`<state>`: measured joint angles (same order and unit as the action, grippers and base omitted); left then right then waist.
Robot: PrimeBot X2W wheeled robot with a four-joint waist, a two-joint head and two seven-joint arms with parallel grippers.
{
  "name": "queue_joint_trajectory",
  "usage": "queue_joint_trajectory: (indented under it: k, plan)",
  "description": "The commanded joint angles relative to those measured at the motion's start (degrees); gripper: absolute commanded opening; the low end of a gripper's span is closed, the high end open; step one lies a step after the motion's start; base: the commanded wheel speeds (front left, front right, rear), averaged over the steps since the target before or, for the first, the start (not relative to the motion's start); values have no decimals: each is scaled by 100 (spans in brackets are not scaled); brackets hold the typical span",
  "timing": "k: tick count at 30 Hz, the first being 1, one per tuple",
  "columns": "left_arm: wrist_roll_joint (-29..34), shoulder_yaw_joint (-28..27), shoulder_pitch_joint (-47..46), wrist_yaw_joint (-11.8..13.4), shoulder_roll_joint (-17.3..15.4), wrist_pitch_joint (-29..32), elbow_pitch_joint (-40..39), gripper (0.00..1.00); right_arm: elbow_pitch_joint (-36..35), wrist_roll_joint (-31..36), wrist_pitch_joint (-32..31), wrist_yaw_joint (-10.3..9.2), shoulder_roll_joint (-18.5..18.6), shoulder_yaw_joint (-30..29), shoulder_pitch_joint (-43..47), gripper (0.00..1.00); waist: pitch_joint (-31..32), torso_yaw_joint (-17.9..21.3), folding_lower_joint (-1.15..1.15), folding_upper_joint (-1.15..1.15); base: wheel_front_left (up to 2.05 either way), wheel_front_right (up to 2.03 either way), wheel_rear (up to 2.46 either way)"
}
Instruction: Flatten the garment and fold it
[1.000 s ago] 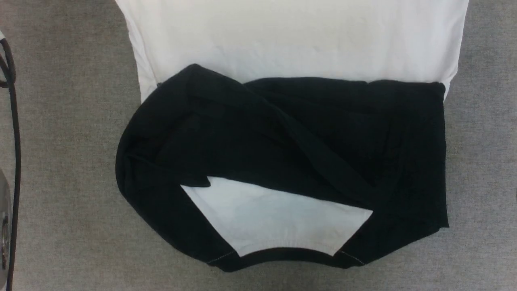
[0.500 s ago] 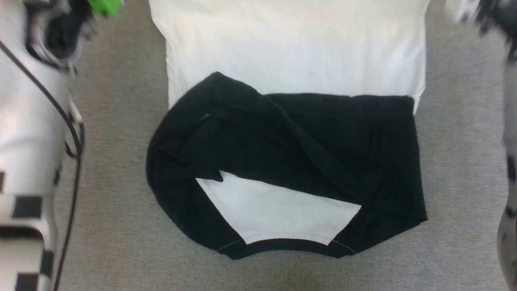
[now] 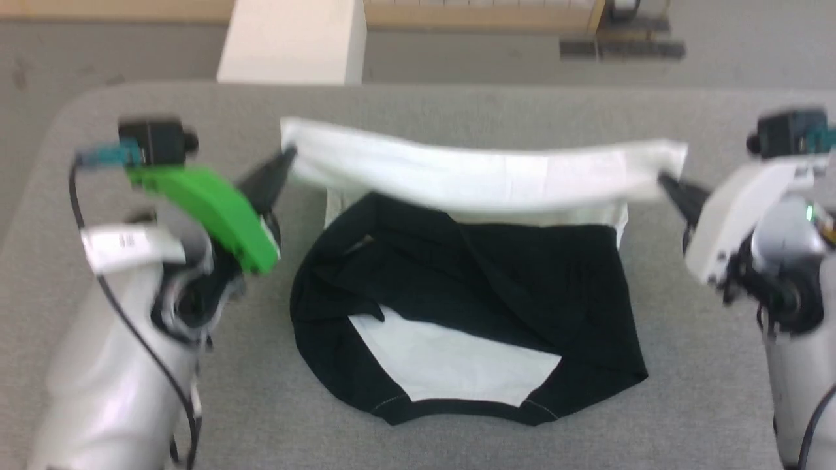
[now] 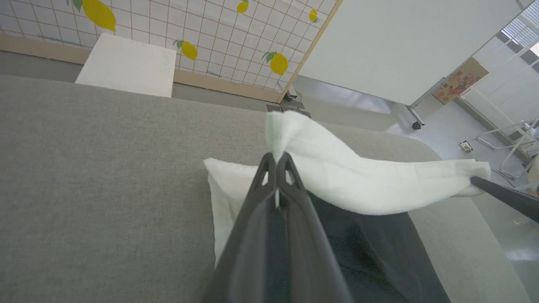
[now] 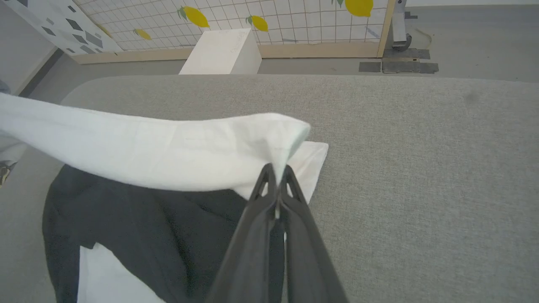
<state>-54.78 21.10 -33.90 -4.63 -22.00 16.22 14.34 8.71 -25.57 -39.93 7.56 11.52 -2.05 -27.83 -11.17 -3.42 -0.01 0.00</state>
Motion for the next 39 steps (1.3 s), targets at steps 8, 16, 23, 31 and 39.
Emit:
queue_joint_trajectory:
  k: [8,16,23,31,39]
  plan:
    - [-347,-155,1526,403,-8,-234,-784,0,-458,-115,-151,-8,-209,-206,1059,0,895,-89,1,0,0,0,0]
    - [-597,-185,2515,679,66,-291,-1048,0,-748,-237,-257,-8,-416,-434,1822,0,865,-102,1,0,0,0,0]
    - [-751,-122,2928,746,181,-272,-703,0,-584,-120,-149,-8,-548,-455,2239,0,769,-62,1,0,0,0,0]
    - [-793,-77,2931,760,274,-268,-212,0,-134,-29,8,-8,-580,-336,2519,0,646,-51,1,0,0,0,0]
    - [-793,-171,3025,932,171,-278,-92,0,0,-59,107,-8,-512,-280,2619,0,683,-16,1,0,0,0,0]
